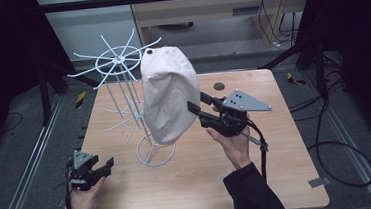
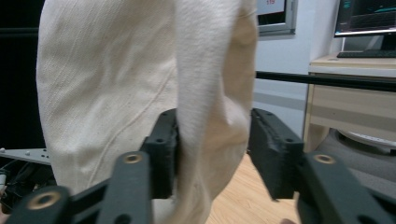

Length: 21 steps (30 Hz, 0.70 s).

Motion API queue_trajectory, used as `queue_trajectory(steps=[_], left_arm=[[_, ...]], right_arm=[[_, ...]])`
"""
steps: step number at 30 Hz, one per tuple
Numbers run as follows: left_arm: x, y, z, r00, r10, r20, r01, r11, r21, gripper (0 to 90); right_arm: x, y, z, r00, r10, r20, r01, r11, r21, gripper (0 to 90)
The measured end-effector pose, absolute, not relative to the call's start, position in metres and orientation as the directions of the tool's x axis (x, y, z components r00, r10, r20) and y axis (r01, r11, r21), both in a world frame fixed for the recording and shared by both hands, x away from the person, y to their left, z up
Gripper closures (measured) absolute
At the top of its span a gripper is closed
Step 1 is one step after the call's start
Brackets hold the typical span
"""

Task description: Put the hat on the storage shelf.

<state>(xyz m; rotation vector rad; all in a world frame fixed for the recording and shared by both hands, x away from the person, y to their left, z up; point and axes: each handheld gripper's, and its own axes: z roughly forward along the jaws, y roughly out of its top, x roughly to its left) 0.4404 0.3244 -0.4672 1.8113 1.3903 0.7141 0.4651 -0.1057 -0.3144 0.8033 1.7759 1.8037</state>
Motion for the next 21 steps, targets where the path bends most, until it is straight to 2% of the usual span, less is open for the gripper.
queue_trajectory(steps=[5,6,7,13,18,21], left_arm=[[0.44,0.324,-0.467,0.26,0.966,-0.005,0.56,-0.146,0.816,38.6],[0.44,0.324,-0.467,0.261,0.965,-0.005,0.559,-0.146,0.816,38.6],[0.44,0.324,-0.467,0.26,0.965,-0.006,0.559,-0.146,0.816,38.6],[0.44,0.323,-0.468,0.261,0.965,-0.007,0.56,-0.145,0.816,38.6],[0.44,0.323,-0.468,0.264,0.964,-0.007,0.559,-0.148,0.816,38.6],[0.439,0.322,-0.468,0.272,0.962,-0.014,0.561,-0.147,0.814,40.0]], right_arm=[[0.458,-0.12,-0.316,-0.695,0.715,0.069,0.067,-0.03,0.997,39.2],[0.458,-0.12,-0.316,-0.695,0.715,0.069,0.067,-0.03,0.997,39.2],[0.453,-0.127,-0.318,-0.693,0.718,0.067,0.08,-0.015,0.997,35.0],[0.442,-0.145,-0.329,-0.687,0.723,0.071,0.109,0.006,0.994,28.5],[0.433,-0.164,-0.353,-0.678,0.732,0.07,0.154,0.049,0.987,22.5],[0.433,-0.179,-0.38,-0.651,0.755,0.081,0.222,0.087,0.971,19.9]])
